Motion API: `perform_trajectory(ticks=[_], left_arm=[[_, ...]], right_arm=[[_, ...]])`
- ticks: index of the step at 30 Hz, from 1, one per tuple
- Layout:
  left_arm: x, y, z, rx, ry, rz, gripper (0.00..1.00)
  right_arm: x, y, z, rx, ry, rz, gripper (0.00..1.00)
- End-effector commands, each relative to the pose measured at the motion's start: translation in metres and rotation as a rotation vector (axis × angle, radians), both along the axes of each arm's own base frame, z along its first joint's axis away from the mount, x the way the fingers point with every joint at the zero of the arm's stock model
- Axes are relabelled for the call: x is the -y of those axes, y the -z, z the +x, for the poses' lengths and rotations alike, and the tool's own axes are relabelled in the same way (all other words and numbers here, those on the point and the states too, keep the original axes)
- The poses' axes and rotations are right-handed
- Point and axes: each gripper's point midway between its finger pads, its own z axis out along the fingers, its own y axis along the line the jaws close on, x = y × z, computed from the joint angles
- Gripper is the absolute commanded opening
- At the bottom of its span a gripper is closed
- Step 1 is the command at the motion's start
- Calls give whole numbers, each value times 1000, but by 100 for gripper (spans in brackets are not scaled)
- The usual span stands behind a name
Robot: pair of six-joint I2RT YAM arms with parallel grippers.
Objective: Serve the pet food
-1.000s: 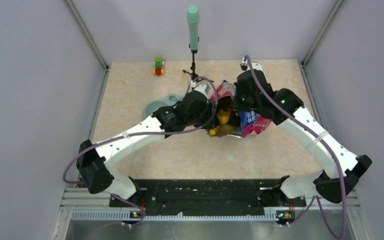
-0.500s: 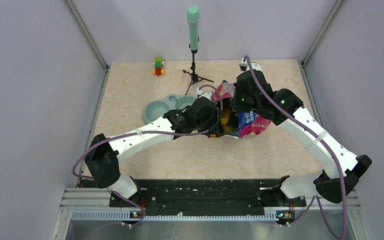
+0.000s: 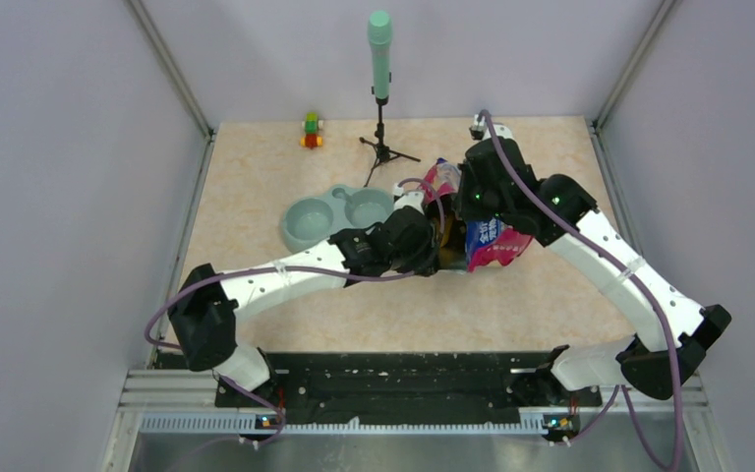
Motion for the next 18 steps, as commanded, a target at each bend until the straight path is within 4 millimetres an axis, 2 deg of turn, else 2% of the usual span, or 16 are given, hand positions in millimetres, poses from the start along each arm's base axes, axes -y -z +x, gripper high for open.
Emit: perform_trajectory(ticks=[1, 6, 10, 14, 18], left_arm=[[-20, 22, 5, 39, -41, 86, 54], [-24, 24, 5, 81, -49, 38, 55], [-23, 28, 3, 88, -35, 19, 47], [-23, 28, 1, 85, -27, 11, 24], [-27, 9, 2, 135, -14, -5, 0]], right_arm=[[-10, -36, 5, 86, -11, 78, 0], [-9, -37, 6, 91, -9, 77, 0], [-8, -37, 6, 94, -4, 72, 0], [-5, -38, 6, 102, 5, 67, 0], [-4, -38, 6, 102, 8, 64, 0]])
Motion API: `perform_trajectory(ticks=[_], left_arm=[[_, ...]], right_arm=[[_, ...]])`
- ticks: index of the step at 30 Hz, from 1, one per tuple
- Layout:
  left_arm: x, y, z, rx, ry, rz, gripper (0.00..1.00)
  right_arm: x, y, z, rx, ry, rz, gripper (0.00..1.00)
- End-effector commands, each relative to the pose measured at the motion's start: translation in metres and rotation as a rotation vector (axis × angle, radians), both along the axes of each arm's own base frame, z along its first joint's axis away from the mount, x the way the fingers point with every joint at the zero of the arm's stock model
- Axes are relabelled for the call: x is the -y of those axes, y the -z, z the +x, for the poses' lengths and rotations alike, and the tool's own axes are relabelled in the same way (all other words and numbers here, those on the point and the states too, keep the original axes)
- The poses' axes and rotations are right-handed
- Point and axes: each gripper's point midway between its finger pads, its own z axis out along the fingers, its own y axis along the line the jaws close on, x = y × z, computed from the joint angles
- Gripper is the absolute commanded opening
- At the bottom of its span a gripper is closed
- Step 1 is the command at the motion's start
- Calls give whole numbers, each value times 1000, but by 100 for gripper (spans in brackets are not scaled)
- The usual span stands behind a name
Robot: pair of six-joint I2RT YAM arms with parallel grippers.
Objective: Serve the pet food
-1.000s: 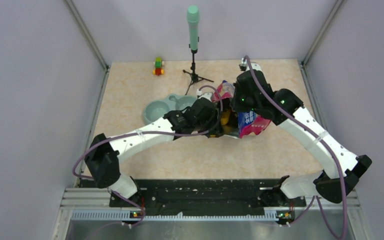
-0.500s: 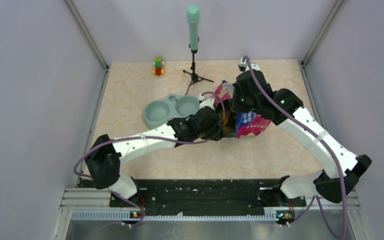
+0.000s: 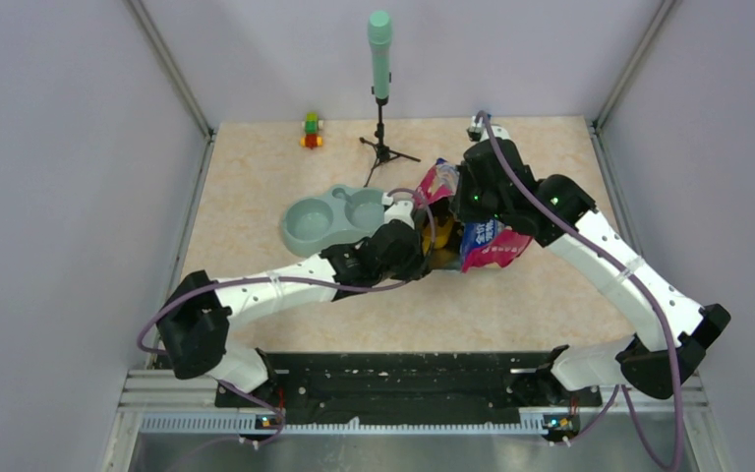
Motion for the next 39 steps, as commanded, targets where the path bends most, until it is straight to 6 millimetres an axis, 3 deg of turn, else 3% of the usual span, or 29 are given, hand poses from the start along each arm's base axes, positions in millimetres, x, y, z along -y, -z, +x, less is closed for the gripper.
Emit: perform_trajectory(ticks=[1, 6, 15, 22, 29, 39], left_arm=[[-15, -18, -1, 66, 20, 23, 0], [-34, -46, -5, 166, 107, 112, 0], [-66, -59, -18, 232, 229, 259, 0], [-55, -87, -15, 285, 252, 208, 0], [-39, -91, -8, 210, 204, 187, 0], [-13, -86, 16, 114, 74, 205, 0]], right_arm=[[0, -39, 10, 112, 29, 61, 0], [2, -40, 9, 111, 35, 56, 0], [2, -40, 7, 106, 31, 63, 0], [0, -47, 7, 116, 28, 81, 0], [0, -47, 5, 112, 23, 84, 0], [-1, -52, 5, 120, 21, 102, 0]])
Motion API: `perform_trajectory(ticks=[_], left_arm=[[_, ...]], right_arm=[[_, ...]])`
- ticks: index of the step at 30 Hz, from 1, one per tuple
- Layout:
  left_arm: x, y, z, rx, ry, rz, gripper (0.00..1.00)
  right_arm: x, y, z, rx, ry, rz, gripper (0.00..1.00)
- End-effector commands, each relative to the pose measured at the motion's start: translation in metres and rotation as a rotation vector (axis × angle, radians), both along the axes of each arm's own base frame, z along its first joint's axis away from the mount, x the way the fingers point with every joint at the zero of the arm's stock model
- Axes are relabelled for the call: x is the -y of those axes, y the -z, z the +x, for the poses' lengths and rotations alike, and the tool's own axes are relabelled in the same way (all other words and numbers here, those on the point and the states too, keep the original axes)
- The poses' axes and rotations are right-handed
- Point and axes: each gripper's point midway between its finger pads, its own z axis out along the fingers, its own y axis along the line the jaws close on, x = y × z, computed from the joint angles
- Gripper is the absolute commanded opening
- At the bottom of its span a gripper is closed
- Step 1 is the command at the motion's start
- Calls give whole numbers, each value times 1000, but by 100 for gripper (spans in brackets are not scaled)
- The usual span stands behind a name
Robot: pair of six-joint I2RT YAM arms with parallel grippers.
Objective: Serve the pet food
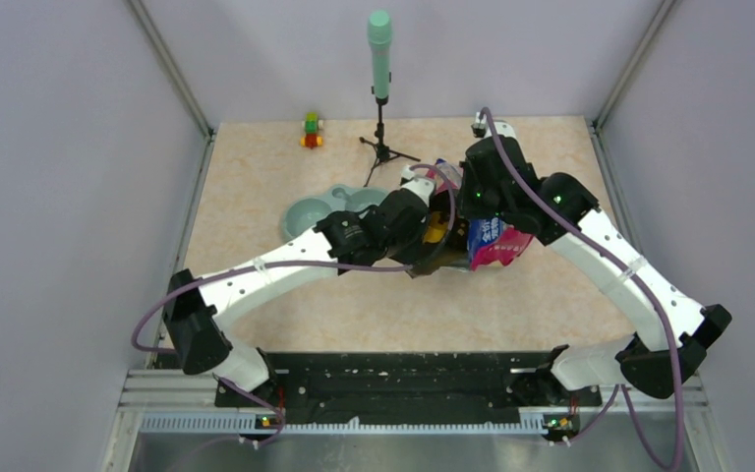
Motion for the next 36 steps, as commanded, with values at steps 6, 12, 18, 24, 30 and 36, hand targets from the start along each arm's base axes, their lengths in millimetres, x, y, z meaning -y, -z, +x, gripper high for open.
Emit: perform_trajectory(ticks=[6, 12, 18, 24, 30, 36], left_arm=[[15, 6, 32, 74, -165, -91, 0], [16, 18, 52, 214, -247, -221, 0], [27, 18, 67, 323, -244, -277, 0], [37, 28, 85, 356, -296, -273, 0], [59, 45, 100, 355, -258, -204, 0], [73, 37, 102, 368, -225, -361, 0]], right_arm=[[-13, -42, -2, 78, -21, 146, 0], [-13, -35, -7, 58, -18, 168, 0], [-8, -35, -10, 60, 3, 181, 0], [-5, -35, -12, 59, 17, 186, 0], [1, -41, -13, 70, 33, 180, 0], [8, -39, -15, 72, 52, 166, 0]])
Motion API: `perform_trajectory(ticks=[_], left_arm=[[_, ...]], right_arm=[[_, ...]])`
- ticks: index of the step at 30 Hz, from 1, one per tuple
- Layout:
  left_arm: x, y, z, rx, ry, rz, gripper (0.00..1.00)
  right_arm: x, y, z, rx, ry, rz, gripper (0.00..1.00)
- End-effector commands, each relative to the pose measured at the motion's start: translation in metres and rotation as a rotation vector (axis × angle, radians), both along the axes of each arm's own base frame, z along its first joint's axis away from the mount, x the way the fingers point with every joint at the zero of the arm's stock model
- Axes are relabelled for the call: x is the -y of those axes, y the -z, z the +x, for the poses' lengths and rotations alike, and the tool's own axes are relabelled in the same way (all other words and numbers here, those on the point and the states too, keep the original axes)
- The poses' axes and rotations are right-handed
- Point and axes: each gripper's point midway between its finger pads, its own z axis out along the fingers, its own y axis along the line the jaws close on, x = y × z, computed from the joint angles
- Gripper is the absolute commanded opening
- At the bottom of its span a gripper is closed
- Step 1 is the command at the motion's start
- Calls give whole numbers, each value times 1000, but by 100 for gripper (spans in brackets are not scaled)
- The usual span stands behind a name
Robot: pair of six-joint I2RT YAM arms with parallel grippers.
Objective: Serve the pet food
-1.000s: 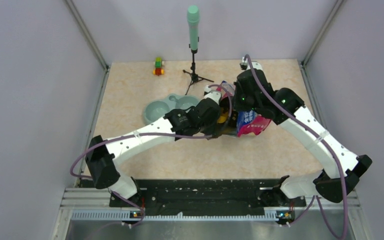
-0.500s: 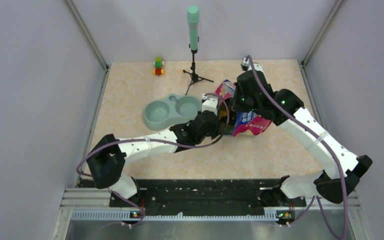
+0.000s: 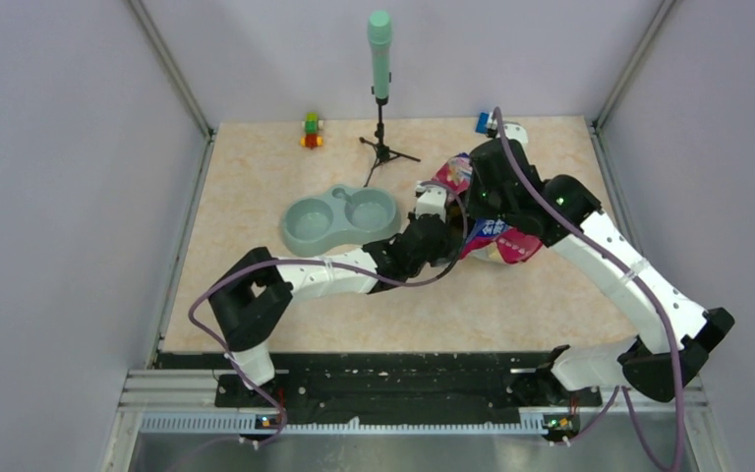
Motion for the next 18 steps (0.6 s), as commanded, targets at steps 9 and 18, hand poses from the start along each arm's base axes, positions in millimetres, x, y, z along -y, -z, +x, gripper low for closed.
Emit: perform_trajectory(ticks=[9, 18], left_arm=[[6, -52, 2, 174, 114, -236, 0], [11, -51, -35, 228, 335, -268, 0]], right_arm=[[6, -39, -23, 75, -23, 143, 0], [9, -39, -19, 55, -22, 206, 0]])
